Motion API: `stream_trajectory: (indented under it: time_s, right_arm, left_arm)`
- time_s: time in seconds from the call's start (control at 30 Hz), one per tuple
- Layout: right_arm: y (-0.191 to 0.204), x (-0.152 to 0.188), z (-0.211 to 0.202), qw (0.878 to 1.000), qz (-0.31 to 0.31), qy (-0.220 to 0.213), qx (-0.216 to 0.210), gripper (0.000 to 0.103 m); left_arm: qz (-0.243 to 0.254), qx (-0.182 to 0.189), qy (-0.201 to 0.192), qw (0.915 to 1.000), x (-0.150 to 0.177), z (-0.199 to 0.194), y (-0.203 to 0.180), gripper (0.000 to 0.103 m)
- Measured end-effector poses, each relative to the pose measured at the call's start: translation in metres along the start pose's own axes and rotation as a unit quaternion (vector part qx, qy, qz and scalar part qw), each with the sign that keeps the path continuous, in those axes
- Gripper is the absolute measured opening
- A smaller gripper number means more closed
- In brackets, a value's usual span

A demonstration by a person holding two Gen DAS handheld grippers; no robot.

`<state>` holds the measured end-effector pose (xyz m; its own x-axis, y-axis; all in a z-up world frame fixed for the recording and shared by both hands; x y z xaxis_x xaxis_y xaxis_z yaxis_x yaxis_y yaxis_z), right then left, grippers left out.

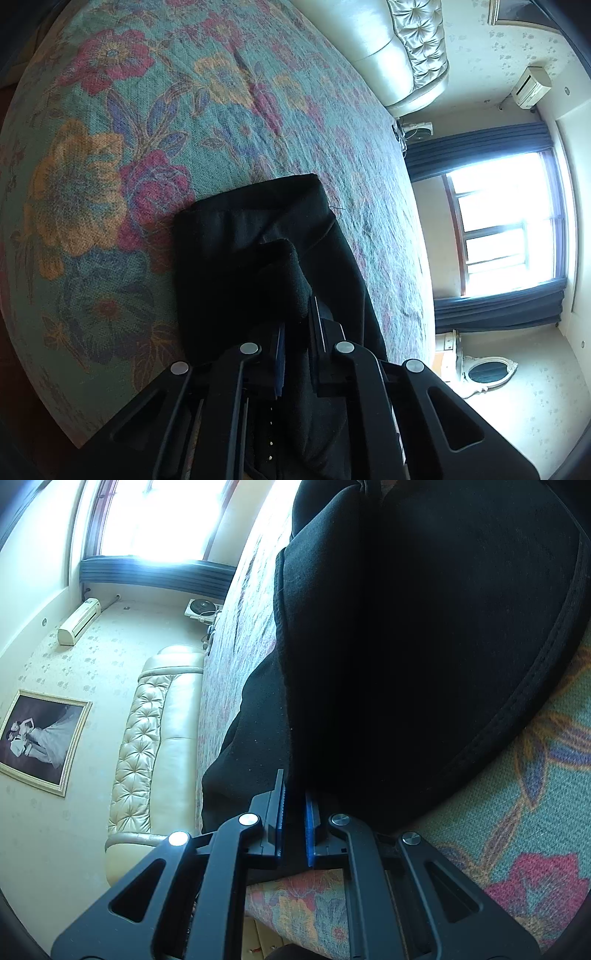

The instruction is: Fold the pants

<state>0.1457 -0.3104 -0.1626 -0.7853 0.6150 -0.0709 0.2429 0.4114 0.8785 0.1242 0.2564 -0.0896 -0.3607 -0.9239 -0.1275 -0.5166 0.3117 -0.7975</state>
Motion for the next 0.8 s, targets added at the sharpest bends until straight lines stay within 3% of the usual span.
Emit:
stream_trajectory:
  time_s: [0.33,0.43,0.57,0.63,0.8]
  right_arm:
    - [0.026,0.001,-0.012,1.0,-0.014,-0.007,-0.024,0.008]
    - [0.021,0.004,-0.012,1.0,-0.004,0.001,-0.024,0.008]
    - [0.0,0.01,-0.005,1.0,0.005,0.01,0.009,0.008]
    - [-0.009,0.011,-0.003,1.0,0.011,0.012,0.014,0.007]
    - [0.002,0.014,-0.006,0.999,-0.029,0.011,0.042,0.008]
  left_arm:
    - [0.054,0.033,-0.024,0.9977,-0.015,-0.031,-0.032,0.009]
    - [0.037,0.019,-0.019,0.9989,-0.018,-0.032,-0.01,0.01]
    - [0.004,-0.019,0.004,0.9998,-0.018,-0.018,0.035,0.01]
    - [-0.012,-0.013,0.007,0.9998,-0.019,-0.014,0.051,0.01]
    - [0.019,-0.015,-0.007,0.9997,-0.017,-0.02,0.044,0.01]
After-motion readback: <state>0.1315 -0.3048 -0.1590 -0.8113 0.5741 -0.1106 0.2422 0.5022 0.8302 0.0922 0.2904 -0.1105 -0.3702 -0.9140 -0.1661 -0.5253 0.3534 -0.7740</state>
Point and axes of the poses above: each gripper's, at about its wrist camera, not at the fingertips, and z roughly the way its jaws point, y to its left, x to its underside, the point moved 2 cm from there along z, roughly the way its jaws point, and after that the axes turned 4 degrees about y, right-handed, at the moved point
